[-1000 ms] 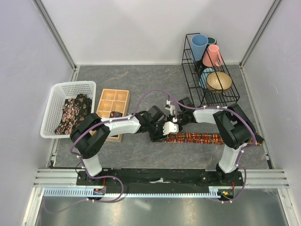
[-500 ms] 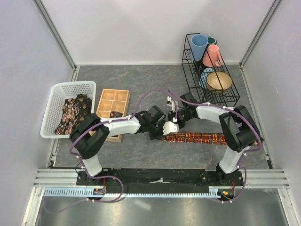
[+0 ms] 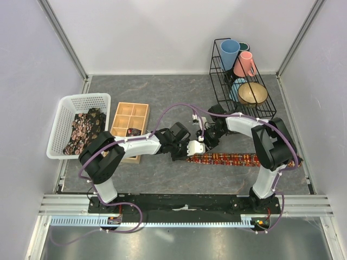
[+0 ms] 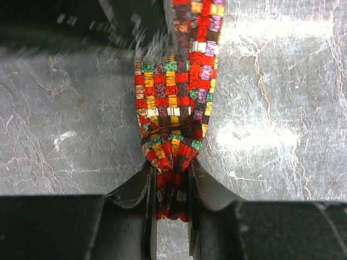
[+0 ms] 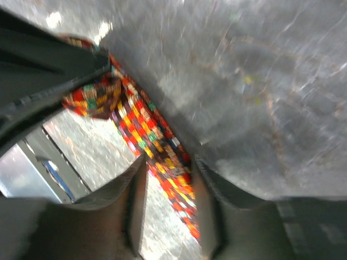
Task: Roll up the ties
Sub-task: Roll the tie at the center of the board.
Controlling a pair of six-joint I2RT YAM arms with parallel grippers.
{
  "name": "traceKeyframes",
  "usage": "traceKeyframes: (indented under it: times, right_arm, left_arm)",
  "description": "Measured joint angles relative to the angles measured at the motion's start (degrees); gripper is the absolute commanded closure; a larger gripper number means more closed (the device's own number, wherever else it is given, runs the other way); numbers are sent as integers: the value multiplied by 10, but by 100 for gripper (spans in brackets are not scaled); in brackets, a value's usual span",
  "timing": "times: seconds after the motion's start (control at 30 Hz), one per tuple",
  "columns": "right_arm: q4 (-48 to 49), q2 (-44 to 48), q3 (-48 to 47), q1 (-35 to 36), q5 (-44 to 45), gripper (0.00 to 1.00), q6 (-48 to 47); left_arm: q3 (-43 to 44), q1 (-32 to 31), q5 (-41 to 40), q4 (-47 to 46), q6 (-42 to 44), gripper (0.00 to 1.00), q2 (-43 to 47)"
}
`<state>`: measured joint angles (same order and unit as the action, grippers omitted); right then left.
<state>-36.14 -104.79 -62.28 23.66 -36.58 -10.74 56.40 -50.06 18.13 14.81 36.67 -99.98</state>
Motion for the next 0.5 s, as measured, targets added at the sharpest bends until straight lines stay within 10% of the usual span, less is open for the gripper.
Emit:
traceKeyframes:
  times: [0.17,0.5]
  right_arm:
    - [-41,0,-4,-3,7,55,-44]
    - [-94,64,10,-28,63,2,-163]
  left_arm:
    - [0,-1,-3,0,0,94,0]
    - [-4,1,-10,-1,0,95,4]
